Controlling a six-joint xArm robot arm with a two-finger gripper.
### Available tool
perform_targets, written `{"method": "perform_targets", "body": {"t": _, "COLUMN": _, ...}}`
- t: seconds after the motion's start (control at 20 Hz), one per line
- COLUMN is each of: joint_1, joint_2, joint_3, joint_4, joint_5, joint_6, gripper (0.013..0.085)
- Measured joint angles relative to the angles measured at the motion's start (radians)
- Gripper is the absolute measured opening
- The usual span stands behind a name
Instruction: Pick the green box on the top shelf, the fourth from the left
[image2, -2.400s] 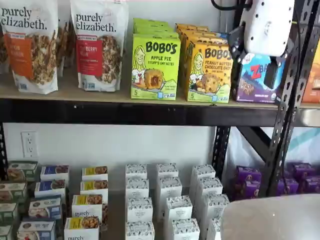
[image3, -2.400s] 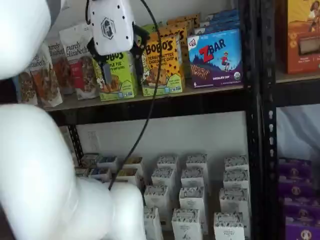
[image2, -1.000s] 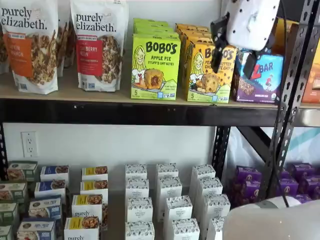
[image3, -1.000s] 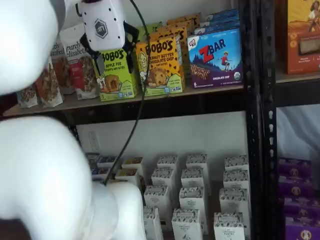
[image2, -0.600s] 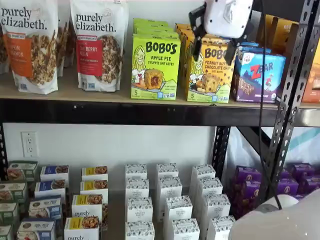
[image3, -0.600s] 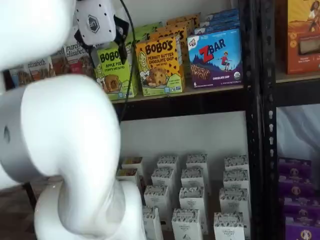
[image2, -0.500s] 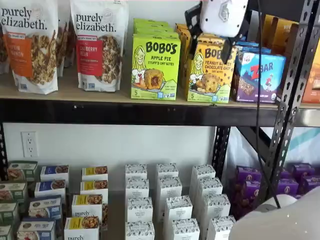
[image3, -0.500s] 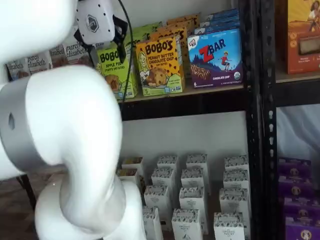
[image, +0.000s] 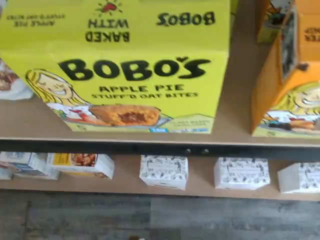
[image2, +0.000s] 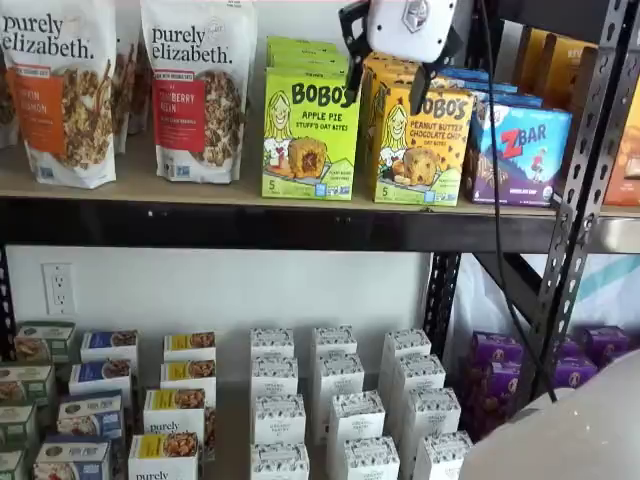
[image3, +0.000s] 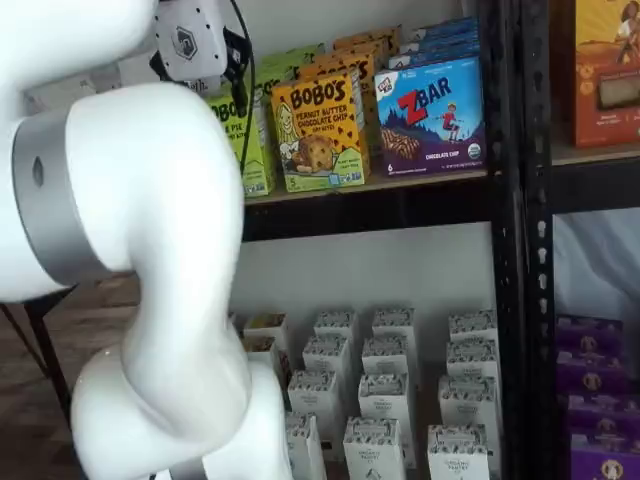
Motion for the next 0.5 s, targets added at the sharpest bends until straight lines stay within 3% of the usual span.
{"method": "perform_targets", "body": {"t": 0.5, "joint_1": 0.018, "joint_2": 0.01, "joint_3": 0.02, "joint_4": -0.009, "joint_5": -0.128, "joint_6": 0.011, "gripper": 0.085}}
